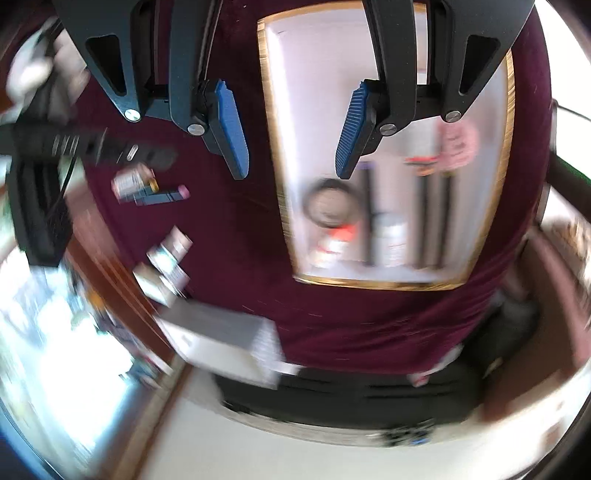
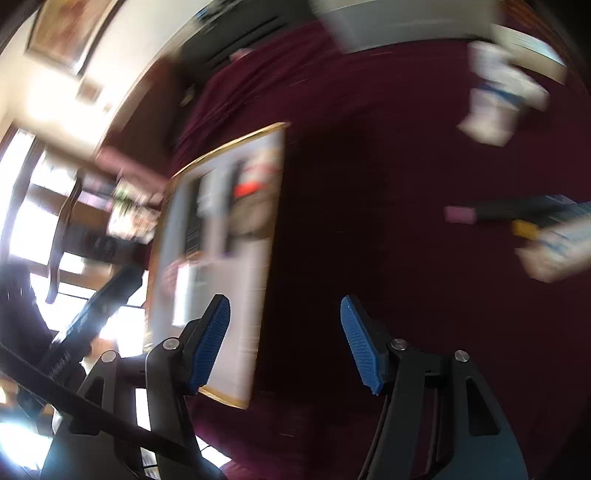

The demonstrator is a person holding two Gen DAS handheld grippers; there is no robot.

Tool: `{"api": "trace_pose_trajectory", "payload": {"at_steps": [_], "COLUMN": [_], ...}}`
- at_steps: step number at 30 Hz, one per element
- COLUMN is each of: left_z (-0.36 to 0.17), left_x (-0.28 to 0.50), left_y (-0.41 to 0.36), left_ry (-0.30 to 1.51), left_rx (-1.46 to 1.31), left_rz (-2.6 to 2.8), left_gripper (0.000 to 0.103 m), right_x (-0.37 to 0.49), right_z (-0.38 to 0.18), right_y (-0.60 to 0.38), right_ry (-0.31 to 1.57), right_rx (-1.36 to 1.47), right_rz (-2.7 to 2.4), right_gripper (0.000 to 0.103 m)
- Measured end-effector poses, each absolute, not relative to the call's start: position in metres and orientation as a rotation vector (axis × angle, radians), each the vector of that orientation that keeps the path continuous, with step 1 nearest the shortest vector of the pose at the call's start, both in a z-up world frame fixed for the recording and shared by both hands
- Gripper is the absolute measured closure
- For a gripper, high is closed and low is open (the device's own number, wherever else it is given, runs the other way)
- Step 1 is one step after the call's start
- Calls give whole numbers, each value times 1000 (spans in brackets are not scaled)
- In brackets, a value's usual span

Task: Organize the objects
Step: 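Grasp the pink-capped black marker with the left gripper while the right moves toward the boxes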

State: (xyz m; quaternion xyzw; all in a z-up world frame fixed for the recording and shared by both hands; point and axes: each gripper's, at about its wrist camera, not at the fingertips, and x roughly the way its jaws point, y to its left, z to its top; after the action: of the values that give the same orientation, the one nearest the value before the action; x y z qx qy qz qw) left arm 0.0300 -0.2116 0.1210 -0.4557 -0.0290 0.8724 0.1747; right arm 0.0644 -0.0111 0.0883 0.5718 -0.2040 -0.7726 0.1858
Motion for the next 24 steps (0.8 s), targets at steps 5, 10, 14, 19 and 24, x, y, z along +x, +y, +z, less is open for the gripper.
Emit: {"api": "trace_pose_trajectory", "payload": {"at_steps": [5,10,14,19,24], "left_z": [103,72,49,27,25], "left_x": [36,24,2,-21,-25], "left_y": [-102,-8,37,75,85], "left_ry": [322,612,776,810,700], "left_rx": [-1152,-1074,-1042,-1071,-1215], "left_rz": [2306,2131,2072,2012,1975], "left_gripper": [60,60,60,61,89], "right_x": [82,104,116,133,138], "right_z": [67,53,47,43,42], "right_y": [106,180,214,255,277], "right_ry": [-791,-955,-1027,-1091,-1129], "right_rx": [1702,1740,1741,1745,1737], "right_rz": [-2308,-2364,-2373,-2382,-2397], "right_gripper": [41,41,41,41,41]}}
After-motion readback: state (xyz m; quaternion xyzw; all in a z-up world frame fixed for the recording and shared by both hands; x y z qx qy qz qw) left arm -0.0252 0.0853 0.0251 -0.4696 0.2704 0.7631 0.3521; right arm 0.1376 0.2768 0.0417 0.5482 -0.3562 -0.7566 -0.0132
